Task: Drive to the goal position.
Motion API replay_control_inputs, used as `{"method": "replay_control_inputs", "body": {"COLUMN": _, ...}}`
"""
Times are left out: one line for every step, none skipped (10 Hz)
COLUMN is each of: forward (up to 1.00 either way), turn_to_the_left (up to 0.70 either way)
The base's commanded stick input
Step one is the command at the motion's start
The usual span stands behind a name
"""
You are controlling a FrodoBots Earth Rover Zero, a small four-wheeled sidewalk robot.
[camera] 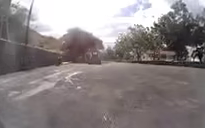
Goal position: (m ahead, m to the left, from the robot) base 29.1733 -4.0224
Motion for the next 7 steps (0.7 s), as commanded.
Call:
{"method": "replay_control_inputs", "body": {"forward": 0.7, "turn_to_the_left": 0.0}}
{"method": "replay_control_inputs", "body": {"forward": 0.7, "turn_to_the_left": 0.0}}
{"method": "replay_control_inputs", "body": {"forward": 0.7, "turn_to_the_left": 0.0}}
{"method": "replay_control_inputs", "body": {"forward": 0.7, "turn_to_the_left": 0.0}}
{"method": "replay_control_inputs", "body": {"forward": 0.7, "turn_to_the_left": 0.0}}
{"method": "replay_control_inputs", "body": {"forward": 0.7, "turn_to_the_left": 0.0}}
{"method": "replay_control_inputs", "body": {"forward": 0.7, "turn_to_the_left": 0.0}}
